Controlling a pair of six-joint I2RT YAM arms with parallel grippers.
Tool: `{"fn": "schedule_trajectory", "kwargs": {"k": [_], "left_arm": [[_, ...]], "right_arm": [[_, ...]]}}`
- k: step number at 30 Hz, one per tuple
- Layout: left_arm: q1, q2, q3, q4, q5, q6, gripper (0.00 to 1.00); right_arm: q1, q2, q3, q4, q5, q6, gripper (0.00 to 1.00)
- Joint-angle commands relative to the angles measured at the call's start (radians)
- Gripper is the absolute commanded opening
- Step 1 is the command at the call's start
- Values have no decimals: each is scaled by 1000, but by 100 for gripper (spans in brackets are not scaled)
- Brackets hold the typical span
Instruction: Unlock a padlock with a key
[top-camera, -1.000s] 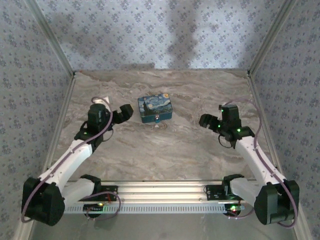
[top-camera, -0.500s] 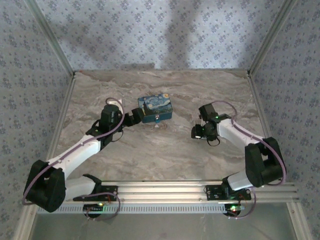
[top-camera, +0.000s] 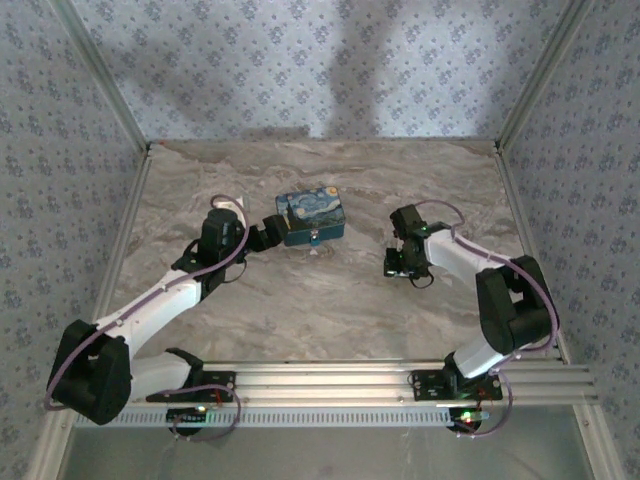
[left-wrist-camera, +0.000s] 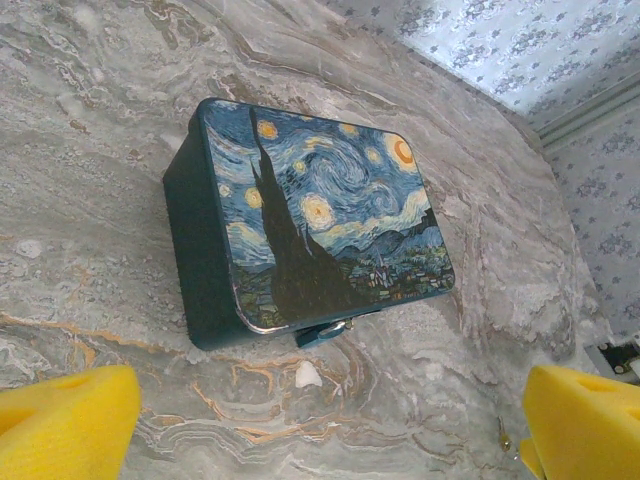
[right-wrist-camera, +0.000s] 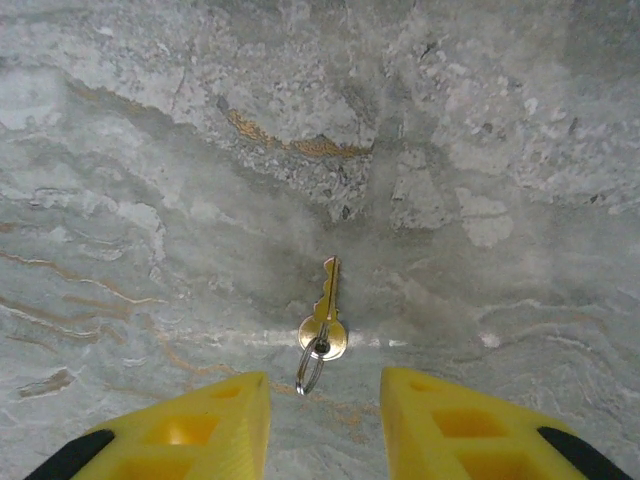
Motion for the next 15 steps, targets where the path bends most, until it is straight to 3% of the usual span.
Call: {"fn": "schedule_trajectory", "kwargs": {"k": [1, 15], "left_arm": [[-3, -27, 12, 15, -17, -8, 98], [-3, -26, 15, 8, -22, -6, 98]], "right_arm": [[6, 23, 26, -24, 12, -4, 35], [13, 68, 8, -23, 6, -2, 24]]}}
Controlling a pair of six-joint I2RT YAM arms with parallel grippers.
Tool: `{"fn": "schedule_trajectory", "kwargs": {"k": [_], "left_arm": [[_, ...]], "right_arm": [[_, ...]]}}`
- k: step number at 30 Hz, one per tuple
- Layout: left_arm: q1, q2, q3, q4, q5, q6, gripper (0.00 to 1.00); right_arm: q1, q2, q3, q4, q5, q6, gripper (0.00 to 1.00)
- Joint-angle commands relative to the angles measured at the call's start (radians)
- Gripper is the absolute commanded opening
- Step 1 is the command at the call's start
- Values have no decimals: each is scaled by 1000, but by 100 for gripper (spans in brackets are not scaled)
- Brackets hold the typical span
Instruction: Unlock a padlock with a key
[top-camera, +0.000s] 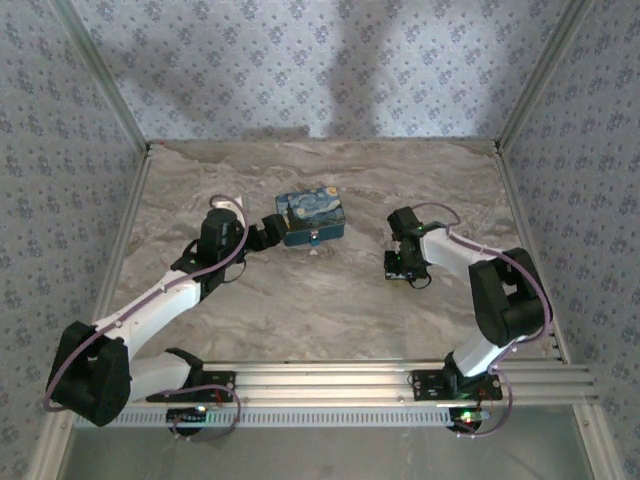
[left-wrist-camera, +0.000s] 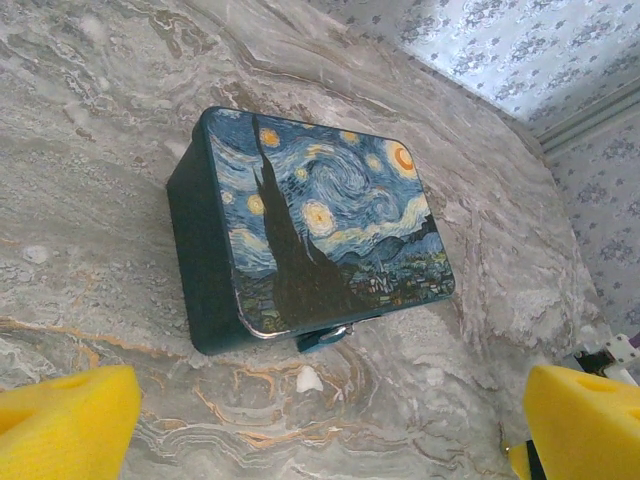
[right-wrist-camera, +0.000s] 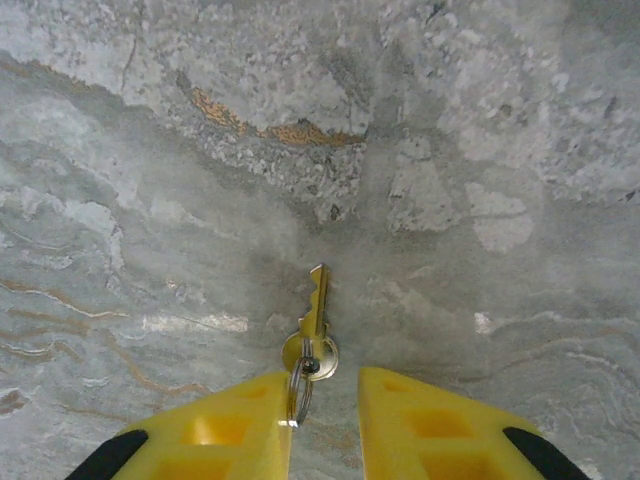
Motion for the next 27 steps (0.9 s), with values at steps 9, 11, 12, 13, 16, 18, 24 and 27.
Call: {"fn": "schedule_trajectory", "kwargs": {"k": [9, 11, 12, 13, 16, 18, 24, 27], "left_arm": [[-4, -26, 18, 3, -12, -6, 98], [-4, -28, 18, 2, -12, -4, 98], [-4, -29, 18, 1, -13, -2, 98], [-4, -32, 17, -1, -14, -1, 98], [-4, -35, 18, -2, -15, 0, 98], [-4, -39, 18, -2, -14, -1, 98], [-4, -46, 39, 14, 33, -31, 98], [-4, -43, 68, 24, 85, -45, 98]], "right_arm": [[11, 16, 0, -25, 5, 0, 10], [12, 9, -2, -3, 12, 0, 7], [11, 6, -6, 2, 14, 0, 5], [11, 2, -7, 4, 17, -1, 4], [11, -19, -9, 9, 28, -3, 0], [15, -43, -14, 21, 39, -8, 0], [35, -173, -64, 129, 50, -44, 0], [51, -248, -87, 202, 50, -74, 0]]}}
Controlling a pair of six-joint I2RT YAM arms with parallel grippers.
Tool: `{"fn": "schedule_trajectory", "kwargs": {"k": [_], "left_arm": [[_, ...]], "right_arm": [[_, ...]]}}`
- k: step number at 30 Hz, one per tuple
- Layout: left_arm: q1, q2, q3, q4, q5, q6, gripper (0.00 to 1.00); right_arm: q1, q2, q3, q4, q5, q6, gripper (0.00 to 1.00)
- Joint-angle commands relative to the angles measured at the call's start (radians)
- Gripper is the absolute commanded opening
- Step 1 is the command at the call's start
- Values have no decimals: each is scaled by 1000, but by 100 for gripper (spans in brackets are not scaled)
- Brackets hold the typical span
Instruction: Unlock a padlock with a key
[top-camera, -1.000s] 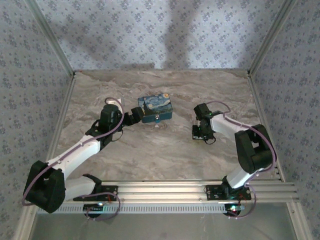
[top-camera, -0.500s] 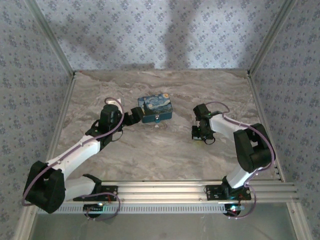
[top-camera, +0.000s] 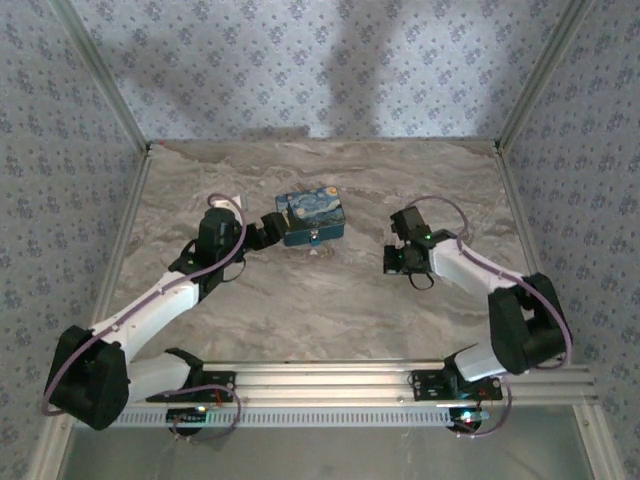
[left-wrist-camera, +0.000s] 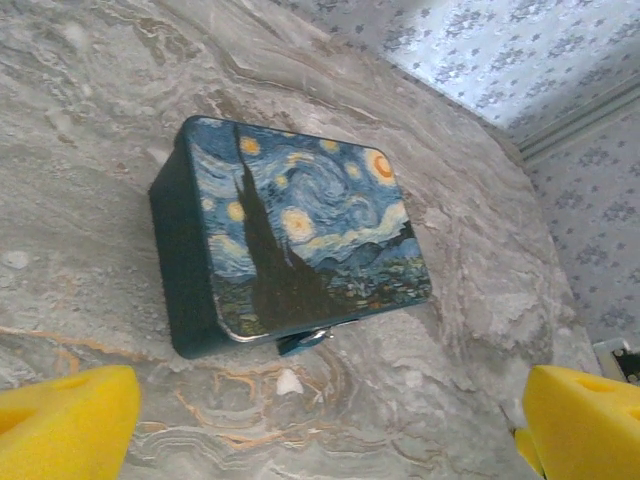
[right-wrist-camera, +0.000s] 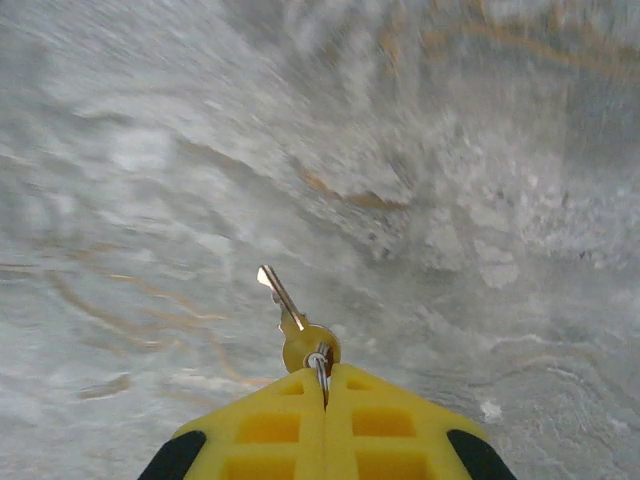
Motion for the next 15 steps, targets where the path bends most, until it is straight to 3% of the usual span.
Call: {"fn": "schedule_trajectory", "kwargs": {"k": [1, 15], "left_arm": [[-3, -21, 66, 27, 79, -24, 97], [-70, 62, 239, 55, 280, -69, 84]], "right_arm": [[18, -85, -30, 113, 7, -52, 0], [103, -328, -148, 595, -129, -218, 0]]}}
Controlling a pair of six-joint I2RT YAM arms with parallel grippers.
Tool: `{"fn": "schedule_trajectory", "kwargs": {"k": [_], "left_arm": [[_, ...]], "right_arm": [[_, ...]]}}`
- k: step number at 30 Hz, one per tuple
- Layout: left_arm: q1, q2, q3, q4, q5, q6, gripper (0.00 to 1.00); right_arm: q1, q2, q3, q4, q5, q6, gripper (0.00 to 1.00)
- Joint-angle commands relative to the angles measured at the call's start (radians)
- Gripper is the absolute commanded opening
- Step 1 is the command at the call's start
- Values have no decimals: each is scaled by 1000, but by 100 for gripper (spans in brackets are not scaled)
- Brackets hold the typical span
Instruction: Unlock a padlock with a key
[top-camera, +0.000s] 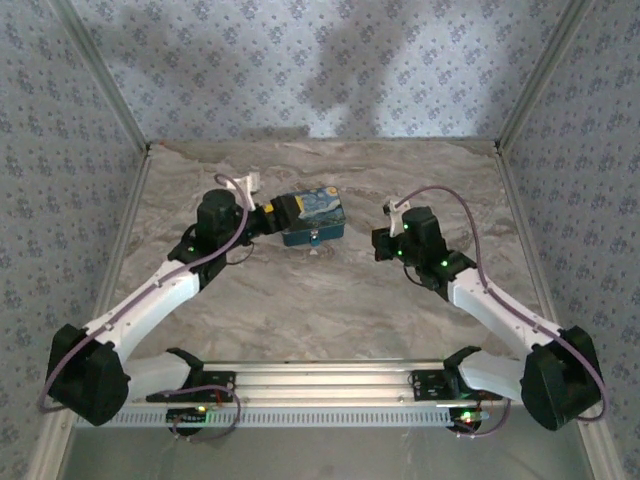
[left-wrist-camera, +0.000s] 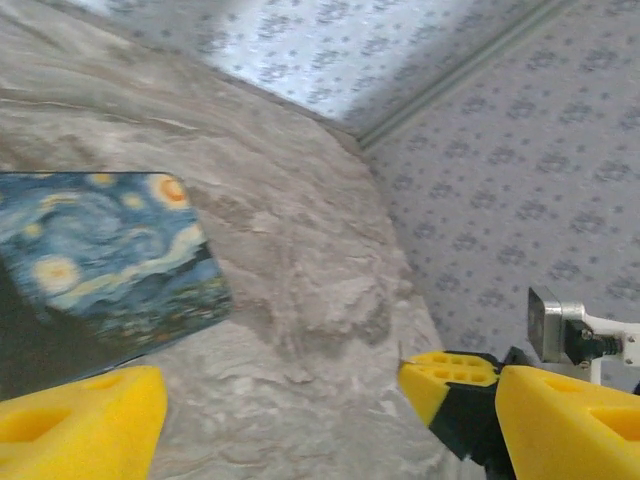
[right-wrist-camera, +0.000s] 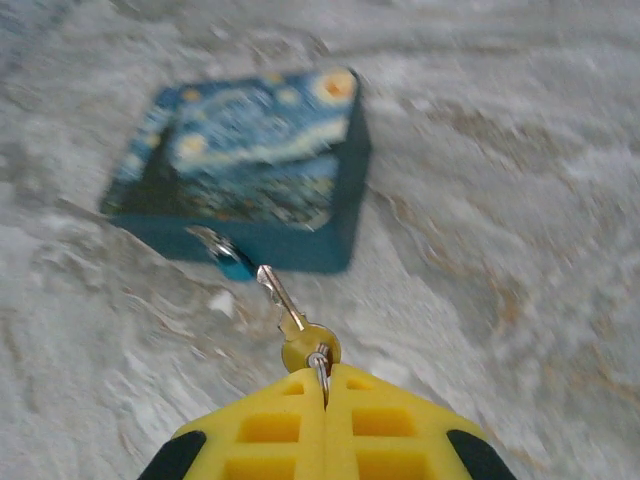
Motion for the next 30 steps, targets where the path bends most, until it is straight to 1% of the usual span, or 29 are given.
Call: {"fn": "schedule_trajectory", "kwargs": {"k": [1, 4, 8, 13, 21, 27, 30], "left_arm": [[-30, 36, 69, 32, 79, -12, 82], [-68, 63, 104, 50, 93, -9, 79], [-119, 108, 152, 54, 106, 13, 75], [-165, 173, 191, 79, 121, 18, 68], [-196, 244, 229, 104, 135, 10, 54], [-199, 264, 231, 118, 138, 0, 39], [-201, 266, 230, 118, 139, 0, 29]], "right_arm": [[22, -41, -27, 178, -60, -83, 0], [42, -70, -42, 250, -56, -127, 0], [71, -86, -34, 267, -48, -165, 0], [100, -79, -24, 268, -65, -142, 0], [137, -77, -26, 283, -74, -101, 0], [152, -76, -26, 282, -68, -101, 0], [154, -74, -25, 287, -67, -97, 0]]}}
